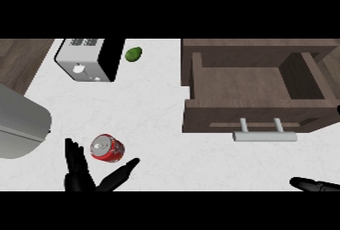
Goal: Pick up the can, place it into the drawer and close the drawer
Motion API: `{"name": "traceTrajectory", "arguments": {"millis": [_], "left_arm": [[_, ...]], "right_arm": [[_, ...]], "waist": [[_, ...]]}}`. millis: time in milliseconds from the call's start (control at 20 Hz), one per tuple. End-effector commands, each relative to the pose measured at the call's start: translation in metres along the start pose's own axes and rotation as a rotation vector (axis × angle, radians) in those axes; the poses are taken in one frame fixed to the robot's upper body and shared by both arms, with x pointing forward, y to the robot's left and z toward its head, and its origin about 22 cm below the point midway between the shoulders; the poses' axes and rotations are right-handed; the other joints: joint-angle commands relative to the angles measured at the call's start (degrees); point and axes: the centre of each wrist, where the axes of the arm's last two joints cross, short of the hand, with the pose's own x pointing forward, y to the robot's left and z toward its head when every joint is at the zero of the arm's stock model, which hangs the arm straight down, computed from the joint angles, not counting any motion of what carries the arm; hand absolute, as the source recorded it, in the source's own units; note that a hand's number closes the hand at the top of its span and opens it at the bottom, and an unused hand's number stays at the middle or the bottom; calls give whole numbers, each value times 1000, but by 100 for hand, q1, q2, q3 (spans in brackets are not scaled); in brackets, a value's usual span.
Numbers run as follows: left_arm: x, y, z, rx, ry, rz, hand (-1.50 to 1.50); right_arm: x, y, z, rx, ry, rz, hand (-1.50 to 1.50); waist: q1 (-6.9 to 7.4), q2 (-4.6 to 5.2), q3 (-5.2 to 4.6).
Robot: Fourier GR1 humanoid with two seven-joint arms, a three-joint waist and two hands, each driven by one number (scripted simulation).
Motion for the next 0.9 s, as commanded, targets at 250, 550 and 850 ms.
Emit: {"name": "traceTrajectory", "arguments": {"millis": [250, 550, 850], "left_arm": [[-51, 8, -7, 24, 52, 1, -150], [-73, 14, -16, 22, 64, 50, -150], [-89, 10, -52, 61, 80, 30, -150]], "right_arm": [[32, -1, 18, -1, -3, 13, -150], [16, -6, 7, -5, -4, 9, -150], [13, -23, 16, 4, 2, 33, -150]], "waist": [[-20, -2, -1], [2, 2, 1], [-25, 3, 3]]}}
